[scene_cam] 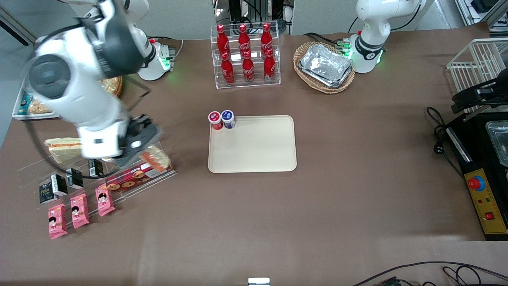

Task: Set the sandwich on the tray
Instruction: 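Carry the sandwich with the right gripper over the cream tray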

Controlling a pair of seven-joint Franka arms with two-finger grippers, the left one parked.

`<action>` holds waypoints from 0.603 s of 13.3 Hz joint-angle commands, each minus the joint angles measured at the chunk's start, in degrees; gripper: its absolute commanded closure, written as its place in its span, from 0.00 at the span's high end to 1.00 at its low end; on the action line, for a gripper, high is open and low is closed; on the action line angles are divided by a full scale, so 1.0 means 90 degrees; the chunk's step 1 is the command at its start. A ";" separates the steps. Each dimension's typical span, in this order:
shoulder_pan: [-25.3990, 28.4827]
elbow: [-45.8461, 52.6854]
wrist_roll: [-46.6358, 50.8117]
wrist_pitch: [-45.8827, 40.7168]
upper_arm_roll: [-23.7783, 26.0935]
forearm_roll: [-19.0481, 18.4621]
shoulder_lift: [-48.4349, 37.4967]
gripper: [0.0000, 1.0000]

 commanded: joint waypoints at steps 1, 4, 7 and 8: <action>0.0343 0.0040 -0.0730 0.0537 0.0039 -0.0020 0.0282 0.41; 0.0344 0.0020 -0.1746 0.1211 0.0507 0.0009 0.0691 0.41; 0.0364 -0.0057 -0.2674 0.1710 0.0878 -0.0030 0.1004 0.41; 0.0354 -0.0155 -0.2773 0.1847 0.0957 -0.0001 0.1102 0.41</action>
